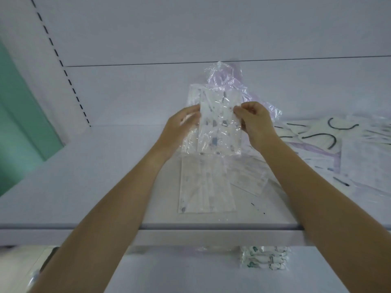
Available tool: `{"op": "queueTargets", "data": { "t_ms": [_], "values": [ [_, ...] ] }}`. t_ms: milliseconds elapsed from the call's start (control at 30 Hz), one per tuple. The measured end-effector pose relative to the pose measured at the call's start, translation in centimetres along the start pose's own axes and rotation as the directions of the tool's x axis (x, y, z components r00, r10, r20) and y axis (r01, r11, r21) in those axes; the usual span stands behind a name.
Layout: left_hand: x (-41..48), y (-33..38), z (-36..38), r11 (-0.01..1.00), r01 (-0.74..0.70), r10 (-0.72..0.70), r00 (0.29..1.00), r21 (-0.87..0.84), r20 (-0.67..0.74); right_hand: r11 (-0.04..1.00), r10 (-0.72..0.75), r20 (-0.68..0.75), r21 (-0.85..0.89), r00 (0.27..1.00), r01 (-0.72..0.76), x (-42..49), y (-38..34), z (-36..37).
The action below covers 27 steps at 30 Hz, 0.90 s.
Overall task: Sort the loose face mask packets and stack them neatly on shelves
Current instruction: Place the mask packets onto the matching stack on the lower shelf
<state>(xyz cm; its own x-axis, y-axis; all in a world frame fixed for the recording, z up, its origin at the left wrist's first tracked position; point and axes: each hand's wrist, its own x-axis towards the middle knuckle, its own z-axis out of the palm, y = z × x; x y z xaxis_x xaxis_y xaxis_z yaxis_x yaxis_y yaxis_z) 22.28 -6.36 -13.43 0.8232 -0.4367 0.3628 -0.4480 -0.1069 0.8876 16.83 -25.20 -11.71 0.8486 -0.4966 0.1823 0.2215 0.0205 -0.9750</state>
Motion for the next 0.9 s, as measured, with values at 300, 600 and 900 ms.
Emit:
{"op": "queueTargets", "data": {
  "t_ms": [300, 600, 900],
  "values": [
    [0.4, -1.1, -1.5, 0.997, 0.011, 0.024, 0.893, 0.075, -0.45, 0.77, 0.151, 0.531, -0.592, 0.834, 0.238, -1.1, 1.1, 0.4],
    [0.7, -2.3, -2.3, 0.99, 0.136, -0.099, 0.842, 0.031, -0.531, 0.6, 0.183, 0.578, -0.706, 0.795, 0.375, -1.6, 1.8, 0.5],
    [0.3, -1.7, -2.1, 0.984, 0.159, -0.178, 0.889, -0.079, -0.422, 0.836, -0.544, -0.273, -0.265, 0.794, 0.481, -2.1, -0.9, -0.4]
  ]
}}
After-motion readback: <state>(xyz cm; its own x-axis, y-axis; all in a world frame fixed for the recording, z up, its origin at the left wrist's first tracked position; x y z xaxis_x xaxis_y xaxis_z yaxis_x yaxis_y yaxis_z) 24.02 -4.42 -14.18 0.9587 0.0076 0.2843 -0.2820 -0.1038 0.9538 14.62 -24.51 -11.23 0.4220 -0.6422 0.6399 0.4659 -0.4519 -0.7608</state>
